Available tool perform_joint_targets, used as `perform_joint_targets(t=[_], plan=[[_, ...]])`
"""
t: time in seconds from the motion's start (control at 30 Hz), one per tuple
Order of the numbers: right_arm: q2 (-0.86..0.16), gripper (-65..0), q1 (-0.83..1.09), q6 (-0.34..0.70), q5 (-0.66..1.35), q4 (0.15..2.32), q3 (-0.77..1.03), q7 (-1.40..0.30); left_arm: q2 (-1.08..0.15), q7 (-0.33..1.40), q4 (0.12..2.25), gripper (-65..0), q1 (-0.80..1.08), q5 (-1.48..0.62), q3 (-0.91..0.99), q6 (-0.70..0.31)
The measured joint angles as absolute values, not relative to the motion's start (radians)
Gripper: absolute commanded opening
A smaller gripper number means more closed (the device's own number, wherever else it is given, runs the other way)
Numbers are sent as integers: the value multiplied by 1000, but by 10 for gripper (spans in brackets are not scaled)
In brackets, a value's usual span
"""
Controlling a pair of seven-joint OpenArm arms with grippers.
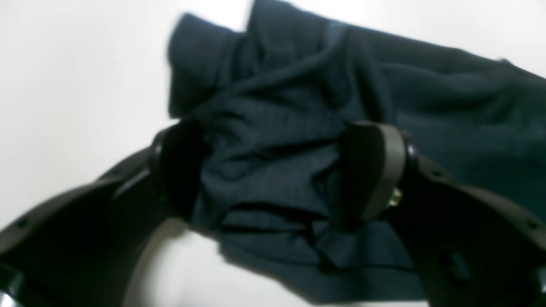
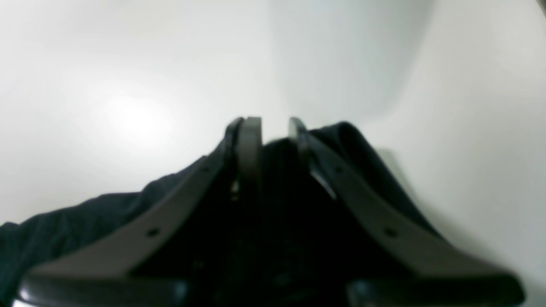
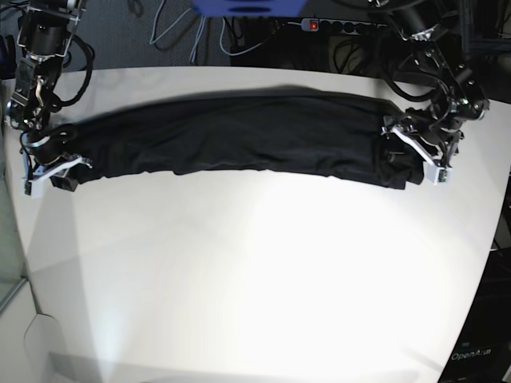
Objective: Fold the T-shirt properly
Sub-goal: 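Adjust the left gripper's grip on its end of the strip, then lift the strip end with the left gripper and fold it toward the right gripper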
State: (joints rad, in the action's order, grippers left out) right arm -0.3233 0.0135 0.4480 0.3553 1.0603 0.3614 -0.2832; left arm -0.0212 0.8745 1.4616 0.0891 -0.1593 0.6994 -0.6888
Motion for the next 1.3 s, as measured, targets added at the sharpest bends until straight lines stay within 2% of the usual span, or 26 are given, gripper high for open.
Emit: perform_joint_targets(t=[0.13,0.23,0.57,0.73,1.1,1.3], plan=[[-321,-558,14,448,356,1060,361,-282,1,877,1462,-158,89,-167,693,-693],[-321,-558,14,448,356,1060,361,-282,3,876,1462,-202,95,-181,691,-697],[-321,-558,14,448,360,1060,361,-283,25,867,1461,-448,119,-211,688,-707],[-321,-558,14,448,359,1060,361,-283,19,850,1427,-650,117,-234,690,-711],[-319,-558,15,448,359,1060,361,-283,28,867,1422,-650,102,-236,693,-712],[-319,-558,17,448,360,1060,361,-281,39,961,1497,-650,100,-204,681,-707]])
